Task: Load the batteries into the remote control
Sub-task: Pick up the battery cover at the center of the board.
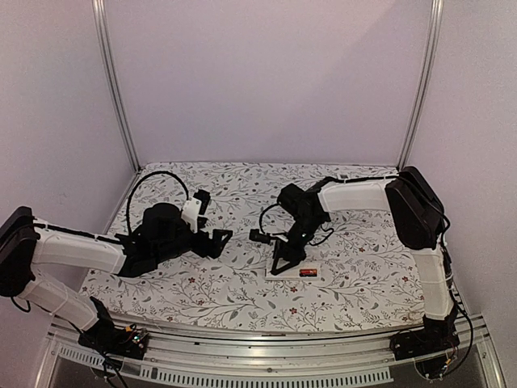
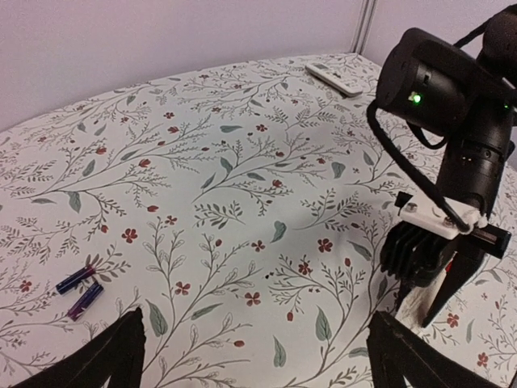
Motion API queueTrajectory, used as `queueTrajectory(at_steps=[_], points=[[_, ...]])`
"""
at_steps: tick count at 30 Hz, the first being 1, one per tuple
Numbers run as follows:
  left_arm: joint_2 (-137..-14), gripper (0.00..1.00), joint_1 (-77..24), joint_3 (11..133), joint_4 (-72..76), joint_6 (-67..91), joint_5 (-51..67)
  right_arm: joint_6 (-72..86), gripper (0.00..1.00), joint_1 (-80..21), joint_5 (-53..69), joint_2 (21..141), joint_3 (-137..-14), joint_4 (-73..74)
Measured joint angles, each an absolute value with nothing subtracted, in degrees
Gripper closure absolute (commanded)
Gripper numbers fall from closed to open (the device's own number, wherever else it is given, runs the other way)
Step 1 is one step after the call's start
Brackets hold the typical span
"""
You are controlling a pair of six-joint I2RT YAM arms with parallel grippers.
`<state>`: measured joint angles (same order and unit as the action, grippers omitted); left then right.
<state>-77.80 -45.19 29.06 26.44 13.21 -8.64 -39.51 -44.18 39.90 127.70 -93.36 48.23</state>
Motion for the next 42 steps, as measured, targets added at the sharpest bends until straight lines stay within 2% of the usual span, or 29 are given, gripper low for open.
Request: queueTrajectory(at_steps=[5, 13, 22, 29, 35, 42], points=[[-78.0, 0.05, -45.2, 29.3, 25.8, 12.9, -8.6, -38.6, 0.76, -44.2, 39.9, 127.4, -93.4, 47.9], [-78.8, 0.05, -45.2, 30.2, 25.7, 12.2, -8.6, -37.6, 0.85, -44.2, 39.5, 127.2, -93.4, 47.9], [-78.8, 0.04, -45.2, 30.2, 25.7, 12.0, -8.6, -36.4, 1.0, -43.7, 38.9, 126.6, -93.4, 47.4], [-78.8, 0.05, -45.2, 30.2, 25.7, 12.0, -8.6, -35.5, 1.0, -43.5, 35.9, 125.8, -93.4, 47.5], [-78.5, 0.19, -45.2, 30.2, 25.8, 10.9, -6.9, -33.8, 1.0, -43.4, 29.9, 123.1, -93.4, 46.6], [-73.6, 0.35, -45.2, 29.3, 29.5, 5.9, 4.4, -32.9, 1.0, -43.5, 27.9, 113.6, -93.5, 44.8]])
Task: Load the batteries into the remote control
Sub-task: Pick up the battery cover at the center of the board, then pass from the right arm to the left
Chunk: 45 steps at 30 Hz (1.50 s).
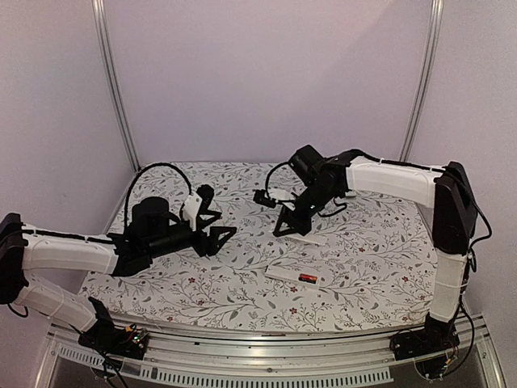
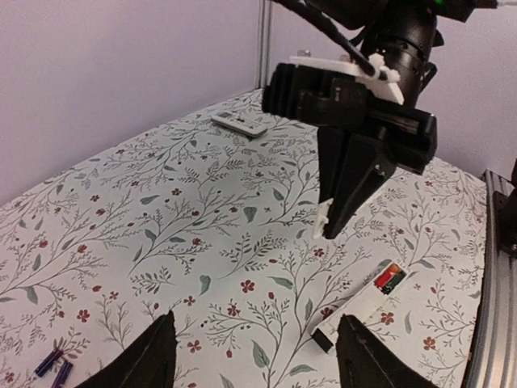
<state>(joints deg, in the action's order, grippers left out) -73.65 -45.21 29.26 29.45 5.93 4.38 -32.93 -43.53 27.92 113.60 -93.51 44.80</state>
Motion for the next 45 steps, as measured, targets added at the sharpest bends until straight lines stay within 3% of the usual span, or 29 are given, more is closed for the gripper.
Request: queueTrajectory(at_steps=[11, 15, 19, 28, 34, 40, 41, 45], points=[[-74.4, 0.55, -47.9, 36.2, 29.2, -2.3, 22.2, -33.0, 1.0, -50.3, 29.0, 105.2, -94.1, 40.7], [-75.8, 0.76, -49.8, 38.4, 27.0, -5.6, 23.9, -33.3, 1.0, -51.3, 29.1, 104.7, -94.1, 40.7], [-76.2, 0.9, -50.0, 39.5, 25.2, -7.4, 23.1, -33.7, 1.0, -51.5, 29.3, 104.6, -94.1, 41.8], [-76.6, 0.84, -50.1, 40.2, 24.2, -8.5, 22.6, -33.9, 1.0, -51.7, 29.1, 104.3, -94.1, 42.6], [-77.6, 1.0, -50.3, 40.7, 24.1, -8.1, 21.6, -34.3, 1.0, -51.8, 29.0, 104.3, -94.1, 42.4], [-78.0, 1.0, -50.3, 41.1, 24.1, -6.7, 21.7, -35.8, 1.0, -51.7, 29.0, 104.2, -94.0, 42.6], [-78.0, 1.0, -50.3, 41.1, 24.1, -6.6, 21.9, -35.9, 0.99, -51.7, 29.0, 104.1, -94.0, 42.6], [-78.0, 1.0, -50.3, 41.1, 24.3, -6.4, 22.7, -35.9, 0.72, -51.8, 28.9, 103.9, -94.0, 42.8]])
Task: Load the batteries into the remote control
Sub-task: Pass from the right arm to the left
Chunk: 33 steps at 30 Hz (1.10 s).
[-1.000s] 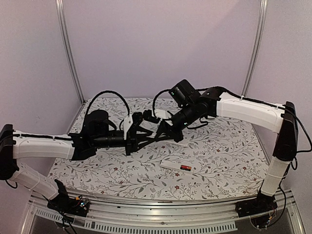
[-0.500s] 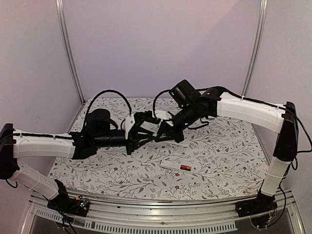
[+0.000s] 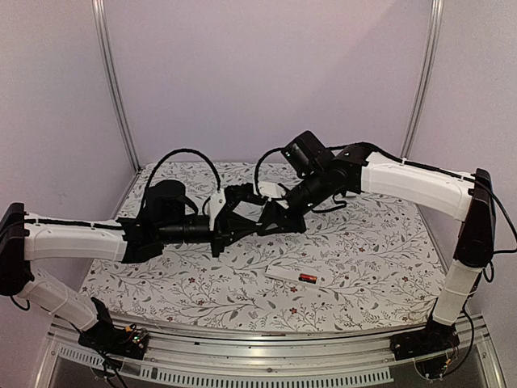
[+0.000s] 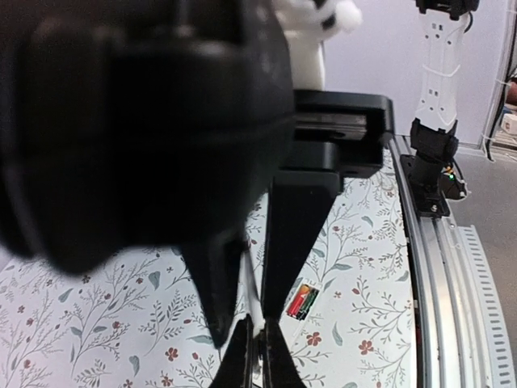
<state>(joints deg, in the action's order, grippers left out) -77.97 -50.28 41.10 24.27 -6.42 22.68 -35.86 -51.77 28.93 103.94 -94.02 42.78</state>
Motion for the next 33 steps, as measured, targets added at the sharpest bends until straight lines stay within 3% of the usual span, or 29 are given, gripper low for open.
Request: queueTrajectory(at_steps=[4, 8, 19, 33], points=[[-77.5, 1.0, -50.6, 41.1, 24.0, -7.4, 24.1, -35.2, 0.37, -51.7, 28.7, 103.7, -94.0, 42.4], [-76.0, 1.0, -51.0, 41.1, 21.3, -11.0, 26.0, -35.7, 0.27, -51.3, 30.0, 103.1, -94.1, 43.7], [-70.7, 1.0, -56.4, 45.1, 8.9, -33.1, 20.7, -36.4, 0.24, -43.4, 44.2, 100.9, -93.6, 51.2], [-74.0, 1.0, -67.9, 56.3, -9.2, -52.1, 6.5, -43.9, 0.21, -46.1, 43.7, 96.9, -92.7, 55.2]])
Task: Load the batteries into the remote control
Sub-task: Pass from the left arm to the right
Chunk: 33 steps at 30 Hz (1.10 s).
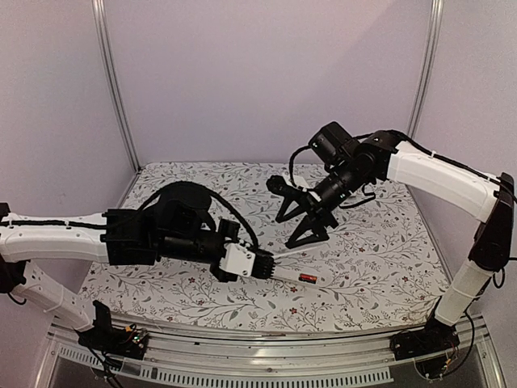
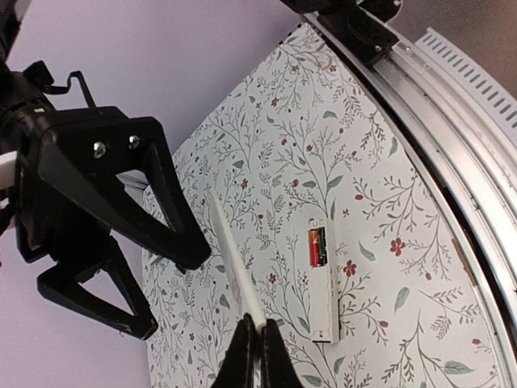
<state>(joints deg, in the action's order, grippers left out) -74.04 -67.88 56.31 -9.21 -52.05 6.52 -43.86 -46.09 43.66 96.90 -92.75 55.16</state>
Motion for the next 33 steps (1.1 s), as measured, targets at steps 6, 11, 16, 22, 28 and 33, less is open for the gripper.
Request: queueTrajectory(at_steps=[6, 11, 16, 22, 28, 33], points=[[-74.9, 1.0, -69.9, 56.3, -12.9, -54.7, 2.2, -45.4, 0.24, -48.1, 41.9, 97.3, -92.7, 58.6], [-74.9, 1.0, -70.6, 56.3, -13.3, -55.7, 0.8, -46.3, 0.26, -48.9, 40.1, 98.8, -92.9, 59.6], [-74.9, 1.0, -71.3, 56.3, -13.3, -56.1, -0.6, -46.9, 0.34, -49.6, 38.1, 101.3, -93.0, 59.6], [-74.9, 1.0, -71.3, 56.3, -13.3, -56.2, -1.7, -48.7, 0.44, -50.0, 38.2, 103.1, -93.1, 60.3], [-74.0, 1.0, -71.3, 55.5, -12.8, -56.2, -2.3, -50.2, 0.62, -50.6, 38.6, 103.4, -93.1, 60.9], [-73.4, 1.0, -71.3, 54.9, -12.8, -56.4, -2.6, -51.3, 0.69, -51.0, 38.8, 103.4, -93.1, 61.7]])
